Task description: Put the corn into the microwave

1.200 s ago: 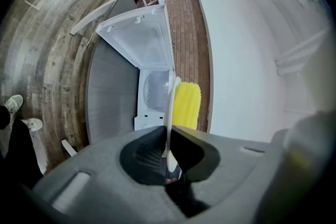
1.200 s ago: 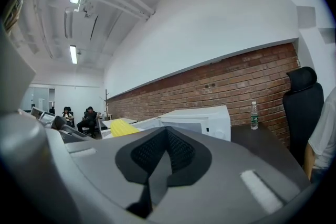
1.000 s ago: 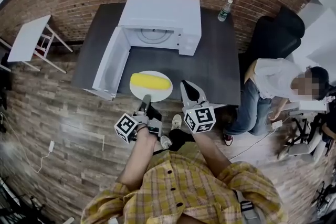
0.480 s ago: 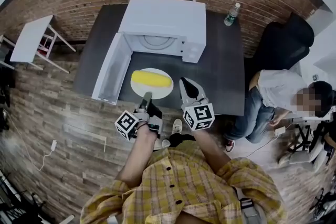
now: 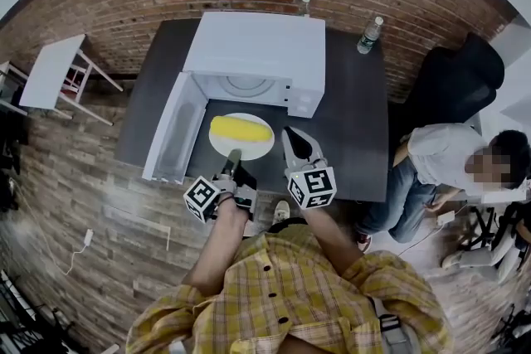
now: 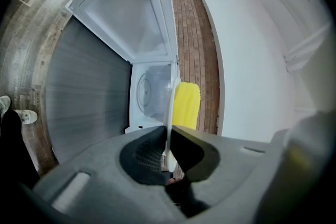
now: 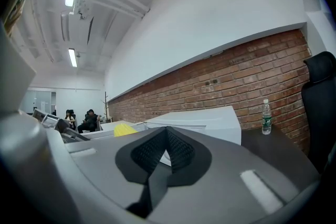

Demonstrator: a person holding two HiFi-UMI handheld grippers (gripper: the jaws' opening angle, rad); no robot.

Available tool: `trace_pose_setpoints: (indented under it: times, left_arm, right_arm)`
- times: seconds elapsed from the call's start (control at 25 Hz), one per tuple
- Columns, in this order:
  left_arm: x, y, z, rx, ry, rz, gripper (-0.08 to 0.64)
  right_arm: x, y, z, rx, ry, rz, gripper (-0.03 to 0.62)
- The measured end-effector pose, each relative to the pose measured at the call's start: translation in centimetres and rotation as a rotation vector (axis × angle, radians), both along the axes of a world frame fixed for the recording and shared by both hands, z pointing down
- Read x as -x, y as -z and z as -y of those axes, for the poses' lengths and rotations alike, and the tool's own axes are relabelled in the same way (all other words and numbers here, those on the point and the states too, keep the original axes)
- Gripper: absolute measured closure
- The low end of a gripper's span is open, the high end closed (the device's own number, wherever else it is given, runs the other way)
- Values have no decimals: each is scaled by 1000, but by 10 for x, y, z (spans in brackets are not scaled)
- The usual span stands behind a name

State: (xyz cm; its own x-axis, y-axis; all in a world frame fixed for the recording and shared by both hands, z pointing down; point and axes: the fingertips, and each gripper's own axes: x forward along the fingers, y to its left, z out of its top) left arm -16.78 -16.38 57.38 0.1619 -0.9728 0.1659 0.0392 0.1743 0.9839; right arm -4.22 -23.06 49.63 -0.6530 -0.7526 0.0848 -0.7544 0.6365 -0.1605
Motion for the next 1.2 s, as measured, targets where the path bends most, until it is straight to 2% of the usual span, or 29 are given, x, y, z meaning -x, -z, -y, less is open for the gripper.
trace_pose_setpoints:
  times: [0.36,0.52,0.88,1.2]
  left_arm:
    - [0,-7,32,7,21,-12,535]
    - [4,-17,37,33,12,-4,535]
    - [22,-28,63,51,-44,-1,534]
    - [40,-49,91,80,-53,-6,529]
  right_arm:
    - [-7,-7,19,18,6,-2,587]
    - [-4,-16,19,33,18,-13,586]
    - [12,-21,32,45,-42,-33,586]
    - [24,-27,48,56,-77,-48,586]
